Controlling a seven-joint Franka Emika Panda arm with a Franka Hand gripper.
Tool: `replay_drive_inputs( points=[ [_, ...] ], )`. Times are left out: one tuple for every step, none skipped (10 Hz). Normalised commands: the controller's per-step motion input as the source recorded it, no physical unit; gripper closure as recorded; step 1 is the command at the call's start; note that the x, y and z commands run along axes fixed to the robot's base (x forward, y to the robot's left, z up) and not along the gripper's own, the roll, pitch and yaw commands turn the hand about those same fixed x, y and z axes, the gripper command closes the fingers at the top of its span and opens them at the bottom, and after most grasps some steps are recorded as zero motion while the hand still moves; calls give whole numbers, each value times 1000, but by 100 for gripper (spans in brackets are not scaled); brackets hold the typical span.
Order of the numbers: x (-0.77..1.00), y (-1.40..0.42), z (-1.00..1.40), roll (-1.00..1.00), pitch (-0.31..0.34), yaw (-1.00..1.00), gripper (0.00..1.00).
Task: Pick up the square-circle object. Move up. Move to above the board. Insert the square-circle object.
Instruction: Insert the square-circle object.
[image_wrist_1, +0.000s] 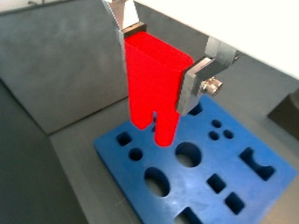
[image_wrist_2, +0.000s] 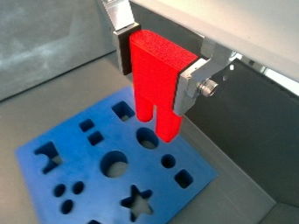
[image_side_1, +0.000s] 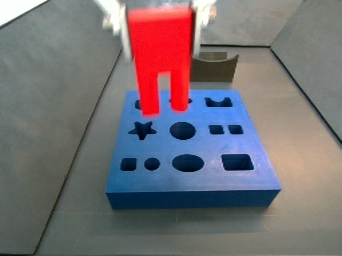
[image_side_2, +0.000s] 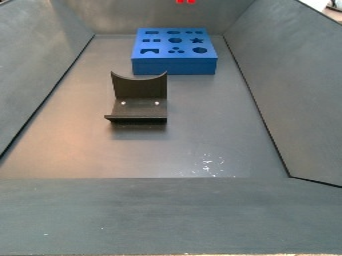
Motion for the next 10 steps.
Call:
replay_drive_inputs(
  points=[
    [-157,-140,-309,10,-276,94,100],
    [-106,0,-163,0,-180,0,100],
    [0,0,-534,116,-89,-160,100],
    [0,0,-563,131,-64,-377,100],
    [-6,0,-440,114,-116,-266,100],
    [0,0,-357,61,-129,-103,100],
    [0,-14,-294,30,-126,-17,100],
    [-31,0,-317,46,-119,0,100],
    [-111,-77,-309,74,-130,0,100],
    [-46,-60,-206,0,-170,14,100]
  ],
)
